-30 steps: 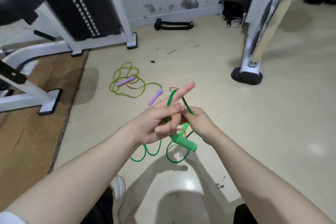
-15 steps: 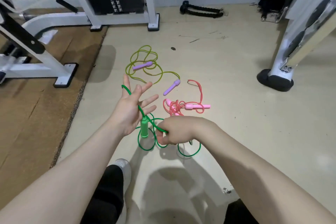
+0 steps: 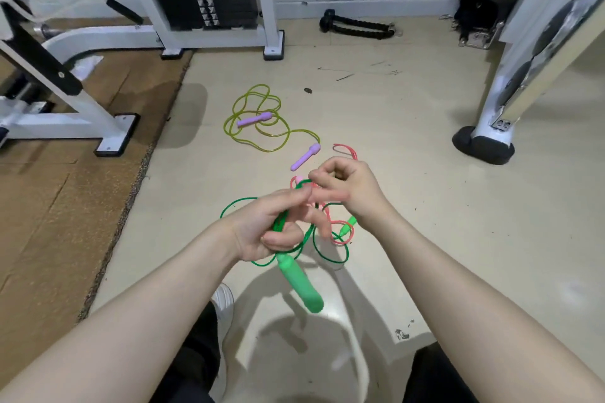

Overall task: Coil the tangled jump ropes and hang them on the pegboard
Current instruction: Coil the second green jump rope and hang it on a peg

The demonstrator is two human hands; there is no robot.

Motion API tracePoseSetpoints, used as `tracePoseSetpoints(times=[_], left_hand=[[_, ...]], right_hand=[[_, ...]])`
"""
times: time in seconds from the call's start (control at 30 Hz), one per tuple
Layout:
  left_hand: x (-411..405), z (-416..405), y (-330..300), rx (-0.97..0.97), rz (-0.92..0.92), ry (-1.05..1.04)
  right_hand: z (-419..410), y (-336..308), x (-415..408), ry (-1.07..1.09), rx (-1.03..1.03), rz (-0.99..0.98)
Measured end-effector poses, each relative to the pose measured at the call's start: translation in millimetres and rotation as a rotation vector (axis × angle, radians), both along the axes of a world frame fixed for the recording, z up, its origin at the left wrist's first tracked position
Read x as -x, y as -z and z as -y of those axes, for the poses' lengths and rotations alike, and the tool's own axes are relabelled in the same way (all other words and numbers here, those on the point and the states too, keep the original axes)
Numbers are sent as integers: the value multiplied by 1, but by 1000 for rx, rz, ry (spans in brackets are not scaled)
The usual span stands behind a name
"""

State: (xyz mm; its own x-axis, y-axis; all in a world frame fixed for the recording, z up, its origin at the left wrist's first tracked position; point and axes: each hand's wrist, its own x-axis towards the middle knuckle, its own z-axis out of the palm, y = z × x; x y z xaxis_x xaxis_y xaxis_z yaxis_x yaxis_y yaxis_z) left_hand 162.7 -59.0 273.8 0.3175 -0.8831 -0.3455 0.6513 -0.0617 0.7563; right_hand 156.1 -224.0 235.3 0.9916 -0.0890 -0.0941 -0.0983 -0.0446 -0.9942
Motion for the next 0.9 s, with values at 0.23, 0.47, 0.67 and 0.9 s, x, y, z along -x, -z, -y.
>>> tracePoseSetpoints(times=[0.23,0.47,0.67,0.9], left_hand=[[-14,-13,-11,86,70,-575],[-10,-18,15,-363,323,-613],[26,-9,-19,-266,187,40],[35,-14,-22,-127,285,-289]], right_hand=[[-13,15,42,-533,452,-297],[-5,-51,51,-765,334,-82],[-2,-56,21,-95,30,104],[-21,-8,51,-563,329,-250]])
